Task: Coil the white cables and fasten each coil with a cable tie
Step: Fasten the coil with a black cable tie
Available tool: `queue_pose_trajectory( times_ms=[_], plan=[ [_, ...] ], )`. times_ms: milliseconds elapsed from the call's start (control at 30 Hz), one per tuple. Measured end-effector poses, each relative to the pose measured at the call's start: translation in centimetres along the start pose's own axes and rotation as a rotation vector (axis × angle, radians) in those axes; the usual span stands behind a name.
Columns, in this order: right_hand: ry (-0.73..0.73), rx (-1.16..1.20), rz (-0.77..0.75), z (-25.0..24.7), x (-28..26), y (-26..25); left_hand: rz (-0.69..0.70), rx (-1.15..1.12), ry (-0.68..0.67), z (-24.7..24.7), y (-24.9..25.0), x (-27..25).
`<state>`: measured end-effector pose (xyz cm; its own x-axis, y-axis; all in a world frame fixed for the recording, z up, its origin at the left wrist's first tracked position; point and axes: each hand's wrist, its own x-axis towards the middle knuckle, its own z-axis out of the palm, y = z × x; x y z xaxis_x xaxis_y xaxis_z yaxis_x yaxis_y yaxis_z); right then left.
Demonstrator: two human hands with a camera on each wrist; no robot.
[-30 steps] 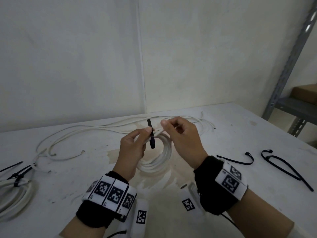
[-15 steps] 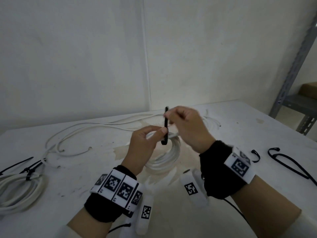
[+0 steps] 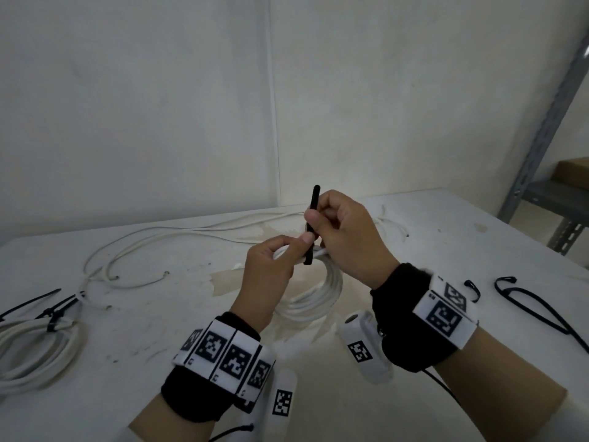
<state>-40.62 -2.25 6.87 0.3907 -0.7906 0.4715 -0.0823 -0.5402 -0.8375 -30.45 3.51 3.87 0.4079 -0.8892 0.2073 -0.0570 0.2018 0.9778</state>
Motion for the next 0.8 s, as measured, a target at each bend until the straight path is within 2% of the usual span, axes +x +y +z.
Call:
queue_pose_trajectory(
  times_ms=[133, 300, 567, 633, 800],
  plan=[
    [0.106, -0.09, -0.057, 0.3, 0.1, 0.2, 0.051, 0.054, -0.03, 0.0, 0.3, -0.1],
    [0.171, -0.11, -0.035, 1.0, 0.7, 0.6, 0.135, 0.135, -0.051, -0.5, 0.4, 0.0],
    [0.229, -0.097, 0.005, 1.7, 1.3, 1.0, 0.175, 0.221, -0.04, -1.4, -0.2, 0.5],
    [0.21, -0.079, 0.026, 1.7, 1.6, 0.8, 0.172, 0.222, -0.025, -1.7, -0.2, 0.7],
    [-0.024, 0.094, 0.076, 1.6, 1.6, 0.3, 0.152, 0.195, -0.014, -2.3, 0.2, 0.5]
  ],
)
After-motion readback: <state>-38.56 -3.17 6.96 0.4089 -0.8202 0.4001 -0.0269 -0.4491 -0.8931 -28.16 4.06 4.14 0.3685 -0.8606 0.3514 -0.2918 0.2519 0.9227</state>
